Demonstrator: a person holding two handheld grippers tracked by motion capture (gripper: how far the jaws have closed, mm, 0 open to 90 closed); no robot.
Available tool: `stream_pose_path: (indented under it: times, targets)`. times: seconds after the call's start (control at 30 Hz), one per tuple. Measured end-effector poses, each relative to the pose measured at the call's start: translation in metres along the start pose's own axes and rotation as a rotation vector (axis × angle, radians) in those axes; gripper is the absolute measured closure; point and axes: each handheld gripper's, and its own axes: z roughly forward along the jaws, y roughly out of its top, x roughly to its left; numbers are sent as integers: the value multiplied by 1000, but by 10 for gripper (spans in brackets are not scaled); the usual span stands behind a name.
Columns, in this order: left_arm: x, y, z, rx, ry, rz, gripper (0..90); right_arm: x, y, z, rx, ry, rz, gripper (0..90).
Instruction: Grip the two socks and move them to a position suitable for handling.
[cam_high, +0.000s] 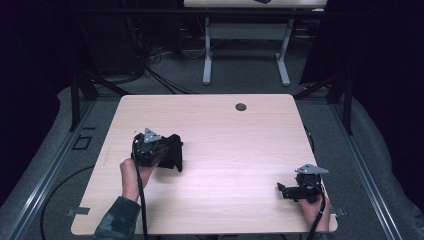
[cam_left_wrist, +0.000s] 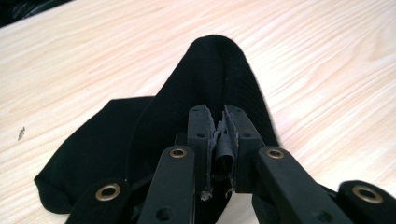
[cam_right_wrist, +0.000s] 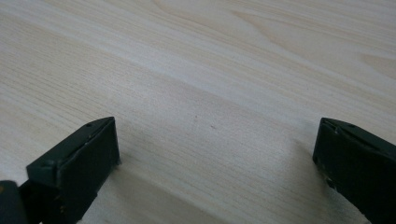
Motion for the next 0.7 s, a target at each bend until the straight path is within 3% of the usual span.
stream_pose_path:
  times: [0.4, 0.7]
  targets:
    - [-29, 15, -28, -83, -68, 46, 816, 0, 0, 0, 0, 0, 0, 1]
    - [-56, 22, -35, -106, -123, 84, 815, 0, 0, 0, 0, 0, 0, 1]
